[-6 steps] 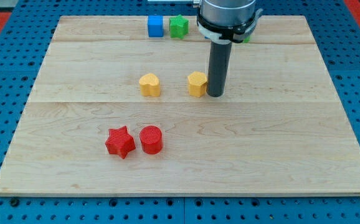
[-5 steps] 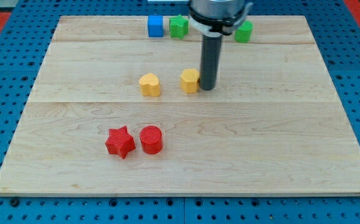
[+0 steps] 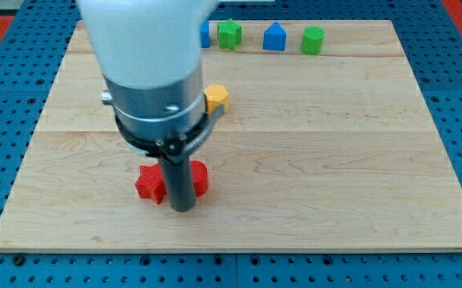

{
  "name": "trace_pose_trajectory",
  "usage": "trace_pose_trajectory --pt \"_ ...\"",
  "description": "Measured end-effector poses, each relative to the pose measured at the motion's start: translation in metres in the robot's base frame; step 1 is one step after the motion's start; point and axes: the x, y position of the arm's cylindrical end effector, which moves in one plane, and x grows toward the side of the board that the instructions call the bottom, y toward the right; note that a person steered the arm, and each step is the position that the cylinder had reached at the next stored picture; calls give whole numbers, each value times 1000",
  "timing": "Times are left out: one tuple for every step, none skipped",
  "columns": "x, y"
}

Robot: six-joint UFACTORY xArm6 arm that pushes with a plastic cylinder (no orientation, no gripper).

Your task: Place the red blocks below the yellow blocks

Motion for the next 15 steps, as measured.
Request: trace_pose_trajectory --pt "-43 5" --pt "-79 5" --pt "-103 5" --pt "-64 3" --pt "-61 33" --pt "-89 50" --pt "-103 42" --pt "-41 35" --pt "12 -2" --pt "5 -48" --pt "-27 -73" --pt "-77 -76" --pt "-92 -92" --pt "-124 -109" --pt "-126 -39"
